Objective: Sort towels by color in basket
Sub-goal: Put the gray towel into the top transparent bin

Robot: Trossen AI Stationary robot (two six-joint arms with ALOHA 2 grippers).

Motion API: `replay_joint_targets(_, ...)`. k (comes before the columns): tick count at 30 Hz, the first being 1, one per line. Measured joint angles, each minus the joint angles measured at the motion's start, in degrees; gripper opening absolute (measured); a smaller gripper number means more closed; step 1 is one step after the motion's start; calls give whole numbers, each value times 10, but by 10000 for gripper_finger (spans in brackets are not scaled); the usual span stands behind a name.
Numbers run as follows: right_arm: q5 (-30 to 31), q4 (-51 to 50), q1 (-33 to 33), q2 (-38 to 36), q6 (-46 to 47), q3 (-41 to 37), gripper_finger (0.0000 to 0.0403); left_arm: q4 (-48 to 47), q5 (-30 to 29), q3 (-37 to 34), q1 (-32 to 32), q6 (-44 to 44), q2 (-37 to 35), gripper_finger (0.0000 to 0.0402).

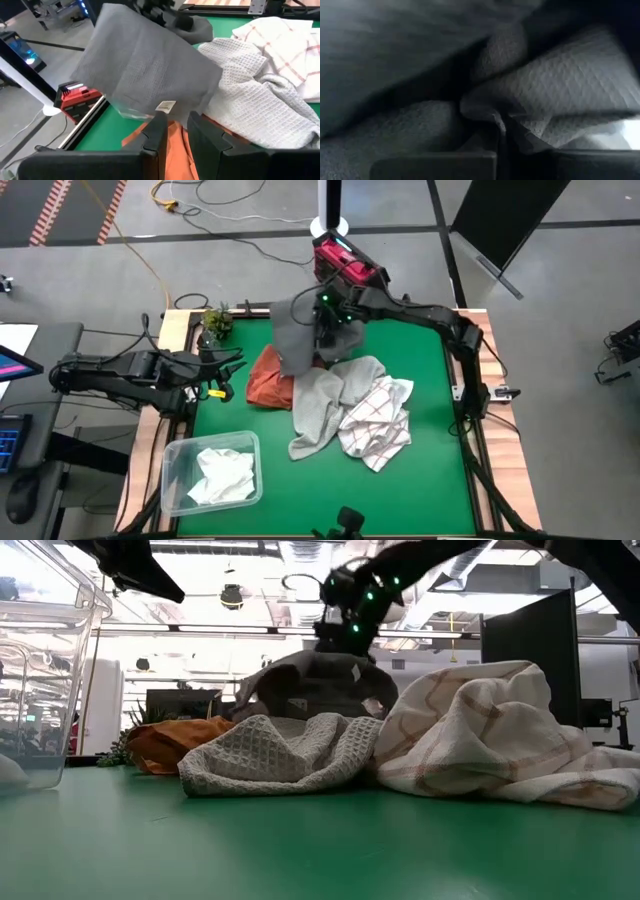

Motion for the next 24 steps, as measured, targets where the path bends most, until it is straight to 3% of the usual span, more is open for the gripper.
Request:
replay_joint_targets(5,-21,-18,-5,0,10,-44,26,1,0,0,0,13,0,66)
replay_joint_targets(11,-21,-62,-4,0,2,-34,43,1,0,0,0,20,0,66)
replay_joint_targets(24,-16,-220,21,-1,-9,174,180,1,-3,0,0,27,0,66)
